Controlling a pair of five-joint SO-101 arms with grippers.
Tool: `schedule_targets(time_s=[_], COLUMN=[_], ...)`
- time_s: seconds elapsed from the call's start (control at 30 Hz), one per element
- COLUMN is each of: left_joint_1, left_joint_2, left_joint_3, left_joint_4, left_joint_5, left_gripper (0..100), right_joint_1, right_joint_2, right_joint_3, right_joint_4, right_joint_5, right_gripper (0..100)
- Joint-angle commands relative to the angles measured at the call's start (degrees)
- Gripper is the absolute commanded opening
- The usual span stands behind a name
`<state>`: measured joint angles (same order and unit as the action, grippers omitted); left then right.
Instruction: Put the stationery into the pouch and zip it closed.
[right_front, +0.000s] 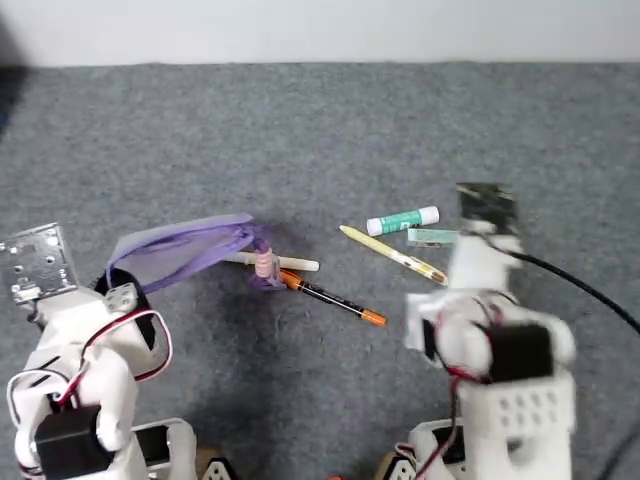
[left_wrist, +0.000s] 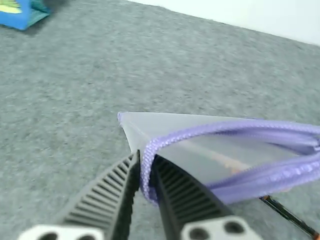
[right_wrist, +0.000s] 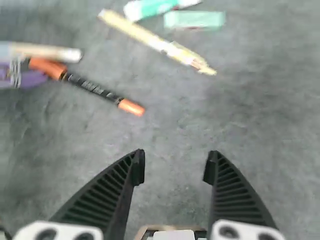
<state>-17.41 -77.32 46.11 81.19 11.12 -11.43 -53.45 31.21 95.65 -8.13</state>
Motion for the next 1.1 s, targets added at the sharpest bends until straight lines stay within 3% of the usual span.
schedule_targets(time_s=[0.0, 0.17, 0.4, 0.67, 1.07], left_joint_1=[-2.1, -3.0, -2.9, -2.8, -2.9], left_joint_2=[0.2, 0.2, 0.2, -0.2, -0.3], left_joint_3=[-1.0, -0.8, 1.0, 1.6, 1.5], left_joint_4=[0.3, 2.9, 4.1, 4.0, 3.9], left_joint_5=[-2.5, -4.4, -4.2, -4.3, -4.0], left_gripper=[1, 1, 1, 1, 1], right_joint_1=[-8.1, -16.7, -18.1, -22.8, -22.4], right_joint_2=[5.0, 13.9, 31.4, 50.6, 75.0], right_joint_3=[-0.3, -0.3, -2.5, -16.4, -34.0], right_joint_4=[-4.6, -13.3, -24.0, -24.4, -24.0], right_joint_5=[0.0, 5.5, 11.0, 11.4, 11.4], right_gripper=[17.3, 17.3, 17.3, 17.3, 17.3])
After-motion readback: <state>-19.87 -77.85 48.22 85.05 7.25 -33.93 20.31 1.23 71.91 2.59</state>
